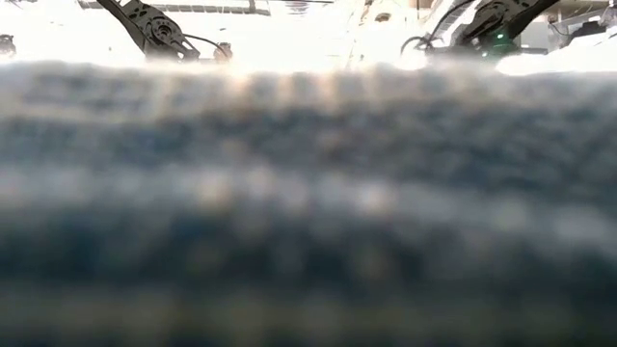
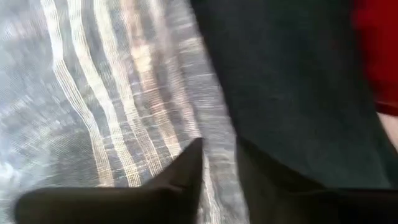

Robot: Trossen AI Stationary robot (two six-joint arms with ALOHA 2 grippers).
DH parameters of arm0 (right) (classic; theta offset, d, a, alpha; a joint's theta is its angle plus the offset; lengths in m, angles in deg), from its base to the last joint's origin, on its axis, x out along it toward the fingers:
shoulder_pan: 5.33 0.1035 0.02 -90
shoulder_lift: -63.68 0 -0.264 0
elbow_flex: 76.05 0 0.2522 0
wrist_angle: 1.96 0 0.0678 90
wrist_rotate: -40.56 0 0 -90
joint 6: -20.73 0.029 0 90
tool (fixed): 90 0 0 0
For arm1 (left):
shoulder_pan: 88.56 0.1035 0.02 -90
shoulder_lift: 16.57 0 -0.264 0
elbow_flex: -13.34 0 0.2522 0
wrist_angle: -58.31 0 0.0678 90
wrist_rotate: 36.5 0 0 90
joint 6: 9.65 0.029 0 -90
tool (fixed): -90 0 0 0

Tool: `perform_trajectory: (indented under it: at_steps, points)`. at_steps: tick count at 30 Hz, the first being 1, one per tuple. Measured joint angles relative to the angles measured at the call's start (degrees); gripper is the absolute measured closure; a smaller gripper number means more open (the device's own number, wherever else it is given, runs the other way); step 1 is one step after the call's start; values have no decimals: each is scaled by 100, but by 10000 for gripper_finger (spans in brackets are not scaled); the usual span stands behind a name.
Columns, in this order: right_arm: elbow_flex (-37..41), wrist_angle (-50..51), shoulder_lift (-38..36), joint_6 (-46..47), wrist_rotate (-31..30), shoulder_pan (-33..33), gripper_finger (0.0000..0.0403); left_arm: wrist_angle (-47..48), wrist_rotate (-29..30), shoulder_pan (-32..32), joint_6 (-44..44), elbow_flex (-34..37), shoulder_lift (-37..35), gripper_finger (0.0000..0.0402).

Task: Fold Laundry from Bin
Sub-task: Fold the blue polo shirt

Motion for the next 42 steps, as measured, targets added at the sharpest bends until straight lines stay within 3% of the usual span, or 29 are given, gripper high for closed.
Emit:
perform_trajectory:
  at_steps: [4,7,16,21,28,29,34,42]
  points:
    - [0,198,-136,145,241,-415,167,0,-7,0,113,0,0,401]
    - [17,459,-26,44,266,-528,125,0,-8,0,156,0,0,401]
    - [660,32,99,62,-70,-393,123,-2,10,0,294,0,0,401]
    - [754,20,97,110,-211,-319,169,-8,12,0,307,0,0,401]
    - [754,20,97,148,-423,-261,369,-7,14,0,379,0,0,401]
    - [754,22,97,145,-423,-261,382,-9,12,0,379,0,0,401]
    - [754,147,97,204,-421,-199,385,25,-252,2,351,-48,0,401]
    - [285,595,86,171,-506,161,385,427,-436,-193,278,-917,-181,401]
